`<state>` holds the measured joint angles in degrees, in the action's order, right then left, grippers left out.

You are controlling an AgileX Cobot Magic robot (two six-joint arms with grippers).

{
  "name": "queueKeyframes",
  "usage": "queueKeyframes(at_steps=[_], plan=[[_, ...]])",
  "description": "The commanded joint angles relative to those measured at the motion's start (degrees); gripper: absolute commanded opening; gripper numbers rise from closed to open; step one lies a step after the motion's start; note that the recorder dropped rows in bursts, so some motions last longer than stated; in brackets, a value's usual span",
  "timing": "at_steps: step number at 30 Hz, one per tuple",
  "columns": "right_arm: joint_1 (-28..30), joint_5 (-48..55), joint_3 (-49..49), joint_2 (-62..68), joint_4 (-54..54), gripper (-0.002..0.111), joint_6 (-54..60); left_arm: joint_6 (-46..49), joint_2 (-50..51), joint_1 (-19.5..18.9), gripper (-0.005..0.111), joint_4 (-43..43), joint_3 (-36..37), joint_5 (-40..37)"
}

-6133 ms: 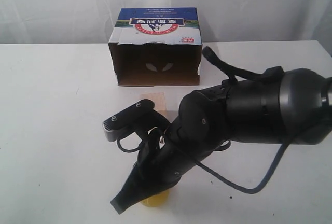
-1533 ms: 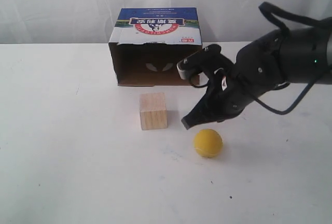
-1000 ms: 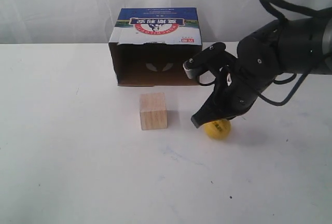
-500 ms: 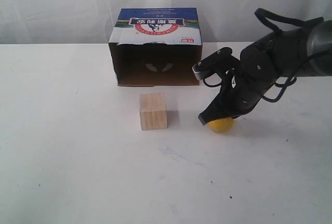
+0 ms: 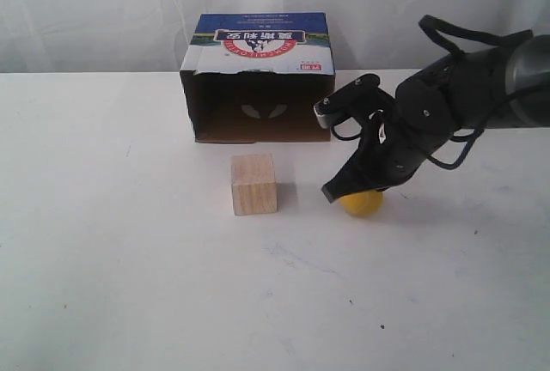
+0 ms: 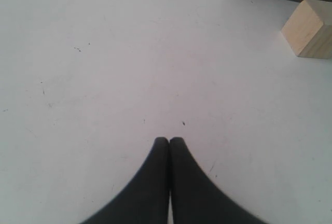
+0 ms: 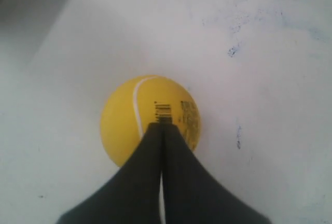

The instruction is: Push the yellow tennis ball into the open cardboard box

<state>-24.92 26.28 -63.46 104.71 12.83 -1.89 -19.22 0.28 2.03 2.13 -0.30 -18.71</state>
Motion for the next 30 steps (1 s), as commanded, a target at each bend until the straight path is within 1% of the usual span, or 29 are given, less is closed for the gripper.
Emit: queueKeyframes(at_steps=[1, 6, 9, 15, 23, 30], plan=[[-0.88, -0.18, -1.19, 1.72, -0.61, 0.000, 1.89, 0.14, -0.28, 0.34, 0.000, 0.21, 0.30, -1.92], [-1.29, -0.98, -4.69, 1.72, -0.61, 0.000, 3.10, 0.14, -0.28, 0.34, 0.000, 0.21, 0.30, -1.92], [-1.51, 0.51, -6.92, 1.49, -0.33, 0.000, 3.10, 0.14, -0.28, 0.34, 0.000, 0.21, 0.30, -1.92], [-1.88, 1.46, -8.49, -1.07, 1.06, 0.000, 3.39, 0.14, -0.28, 0.34, 0.000, 0.21, 0.30, -1.92], [-1.88, 13.54, -8.49, -2.27, 4.82, 0.000, 3.16, 0.14, -0.28, 0.34, 0.000, 0.21, 0.30, -1.92], [-1.88, 14.57, -7.66, -0.73, 4.69, 0.000, 4.59, 0.14, -0.28, 0.34, 0.000, 0.21, 0.30, -1.92]])
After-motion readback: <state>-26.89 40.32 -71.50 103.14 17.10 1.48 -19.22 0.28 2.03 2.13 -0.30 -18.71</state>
